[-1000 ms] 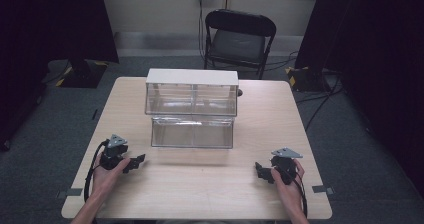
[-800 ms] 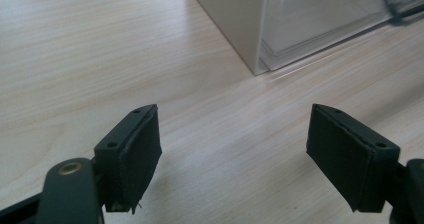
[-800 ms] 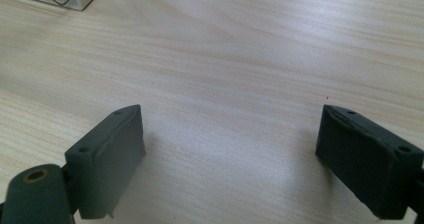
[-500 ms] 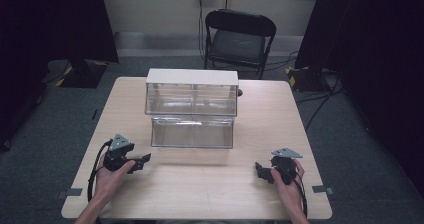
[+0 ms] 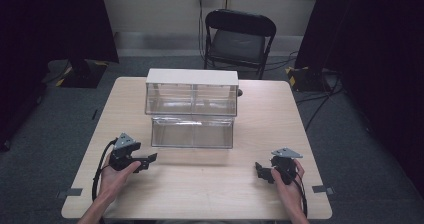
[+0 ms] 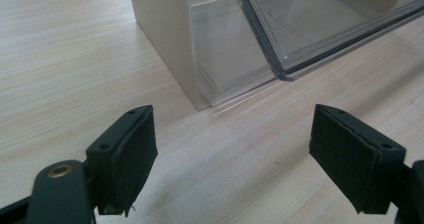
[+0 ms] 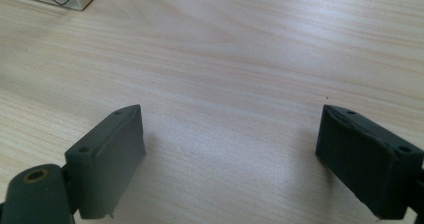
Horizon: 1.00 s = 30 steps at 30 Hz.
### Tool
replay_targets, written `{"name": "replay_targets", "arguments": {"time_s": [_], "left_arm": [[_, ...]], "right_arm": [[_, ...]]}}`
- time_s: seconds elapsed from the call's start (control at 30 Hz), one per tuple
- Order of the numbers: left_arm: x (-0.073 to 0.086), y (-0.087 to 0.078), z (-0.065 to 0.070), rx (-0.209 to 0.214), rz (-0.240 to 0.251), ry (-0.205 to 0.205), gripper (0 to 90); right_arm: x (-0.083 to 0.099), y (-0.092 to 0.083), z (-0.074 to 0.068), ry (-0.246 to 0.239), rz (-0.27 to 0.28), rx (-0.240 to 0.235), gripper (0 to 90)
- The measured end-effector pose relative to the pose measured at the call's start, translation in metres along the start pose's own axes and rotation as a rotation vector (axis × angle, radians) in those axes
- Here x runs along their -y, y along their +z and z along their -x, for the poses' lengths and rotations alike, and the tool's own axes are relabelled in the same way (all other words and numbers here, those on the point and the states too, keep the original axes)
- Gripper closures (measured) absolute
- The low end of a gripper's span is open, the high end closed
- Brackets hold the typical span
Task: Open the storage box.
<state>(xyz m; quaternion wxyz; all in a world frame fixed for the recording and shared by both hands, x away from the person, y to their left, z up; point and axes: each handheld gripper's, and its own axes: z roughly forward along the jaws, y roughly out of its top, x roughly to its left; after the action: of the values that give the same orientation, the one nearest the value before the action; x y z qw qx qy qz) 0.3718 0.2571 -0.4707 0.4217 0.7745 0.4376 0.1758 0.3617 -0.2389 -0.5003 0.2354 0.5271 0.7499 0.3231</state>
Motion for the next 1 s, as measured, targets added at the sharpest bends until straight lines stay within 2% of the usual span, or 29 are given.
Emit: {"name": "replay_targets", "arguments": {"time_s": [0.03, 0.23, 0.4, 0.53, 0.63, 0.73, 0.9, 1.0], "left_arm": [[-0.001, 0.001, 0.001, 0.004, 0.005, -0.008, 18.5], [-0.006, 0.007, 0.006, -0.017, 0.005, 0.017, 16.9], [-0.011, 0.011, 0.007, -0.018, 0.012, 0.017, 16.3], [-0.013, 0.013, 0.008, -0.012, 0.029, 0.009, 16.4], [-0.013, 0.014, 0.008, -0.013, 0.023, 0.016, 16.5], [-0.013, 0.015, 0.005, -0.008, 0.032, -0.015, 15.7], [-0.013, 0.014, 0.005, 0.006, 0.044, -0.02, 15.4], [-0.014, 0.013, 0.006, 0.009, 0.048, -0.008, 15.6]], "right_arm": [[0.0, 0.0, 0.0, 0.0, 0.0, 0.0, 11.2], [0.0, 0.0, 0.0, 0.0, 0.0, 0.0, 11.2], [0.0, 0.0, 0.0, -0.002, -0.001, -0.001, 10.6], [0.0, 0.0, 0.0, -0.002, -0.001, -0.001, 10.6], [0.0, 0.0, 0.0, -0.001, -0.001, -0.001, 10.6], [0.0, 0.0, 0.0, -0.002, -0.001, -0.001, 10.6], [0.0, 0.0, 0.0, -0.002, -0.001, -0.001, 10.6], [0.0, 0.0, 0.0, -0.001, -0.001, -0.001, 10.6]]}}
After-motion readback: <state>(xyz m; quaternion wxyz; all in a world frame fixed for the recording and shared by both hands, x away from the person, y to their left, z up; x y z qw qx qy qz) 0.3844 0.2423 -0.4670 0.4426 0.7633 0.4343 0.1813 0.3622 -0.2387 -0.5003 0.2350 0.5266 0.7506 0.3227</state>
